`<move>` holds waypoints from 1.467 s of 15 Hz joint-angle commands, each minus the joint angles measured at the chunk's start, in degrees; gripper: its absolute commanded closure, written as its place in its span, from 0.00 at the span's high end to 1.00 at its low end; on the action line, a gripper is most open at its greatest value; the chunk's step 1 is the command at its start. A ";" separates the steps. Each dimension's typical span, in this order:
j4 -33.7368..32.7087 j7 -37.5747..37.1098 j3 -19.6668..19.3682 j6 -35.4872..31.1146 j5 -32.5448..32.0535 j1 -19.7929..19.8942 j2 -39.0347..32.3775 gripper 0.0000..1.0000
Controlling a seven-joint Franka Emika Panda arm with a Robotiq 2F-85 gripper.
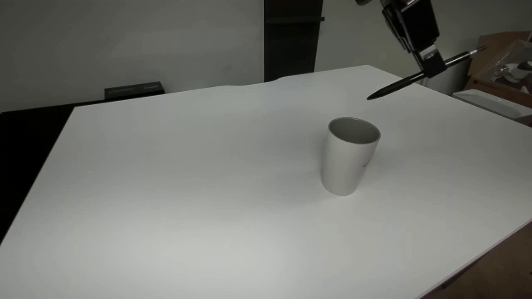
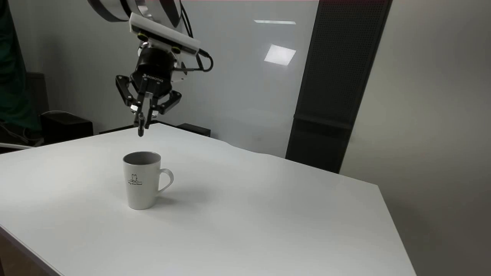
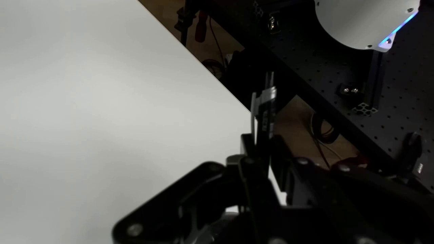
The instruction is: Put the pen inside the mug cup
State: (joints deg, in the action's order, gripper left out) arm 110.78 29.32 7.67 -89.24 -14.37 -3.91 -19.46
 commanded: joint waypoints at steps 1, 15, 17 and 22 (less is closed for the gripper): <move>-0.04 -1.29 -0.57 -1.23 1.92 1.26 0.01 0.04; -1.54 -0.20 -0.78 0.56 1.15 1.58 -3.65 0.04; -2.97 -0.52 -0.80 3.15 0.57 1.16 -4.86 0.04; -8.77 -2.31 -1.01 11.48 -3.69 -0.62 -9.06 0.04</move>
State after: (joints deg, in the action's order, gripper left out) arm 107.56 29.20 6.96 -83.23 -15.58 -3.27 -24.99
